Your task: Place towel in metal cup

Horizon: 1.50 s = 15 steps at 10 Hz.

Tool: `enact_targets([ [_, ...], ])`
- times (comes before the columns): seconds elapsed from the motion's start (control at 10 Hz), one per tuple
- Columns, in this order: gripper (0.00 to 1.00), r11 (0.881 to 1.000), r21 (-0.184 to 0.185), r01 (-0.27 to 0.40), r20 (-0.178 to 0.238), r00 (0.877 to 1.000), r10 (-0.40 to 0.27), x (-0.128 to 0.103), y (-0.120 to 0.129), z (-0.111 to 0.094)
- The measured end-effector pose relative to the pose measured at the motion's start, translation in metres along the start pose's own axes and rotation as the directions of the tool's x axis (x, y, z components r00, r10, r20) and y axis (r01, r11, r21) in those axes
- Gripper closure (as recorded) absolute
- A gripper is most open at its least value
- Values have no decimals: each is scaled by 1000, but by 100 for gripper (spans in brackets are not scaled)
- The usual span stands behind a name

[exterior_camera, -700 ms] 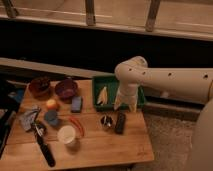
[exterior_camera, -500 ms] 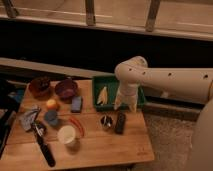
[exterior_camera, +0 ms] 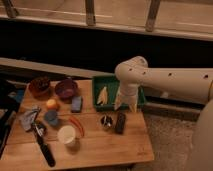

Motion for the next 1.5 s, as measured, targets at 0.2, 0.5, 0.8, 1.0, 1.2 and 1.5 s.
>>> enact_targets([
  [0.2, 35, 1000, 0, 0, 0, 1000, 0, 0, 0, 0],
  [0.5, 35, 1000, 0, 0, 0, 1000, 0, 0, 0, 0],
  [0.8, 35, 1000, 1, 0, 0, 1000, 0, 0, 0, 0],
  [1.0, 35, 1000, 15, 19, 19, 1000, -19, 1, -1, -3],
  [1.2, 35, 995, 18, 98, 55, 994, -99, 8, 23, -13],
  [1.5, 35, 969, 5, 247, 100, 964, -246, 24, 96, -28],
])
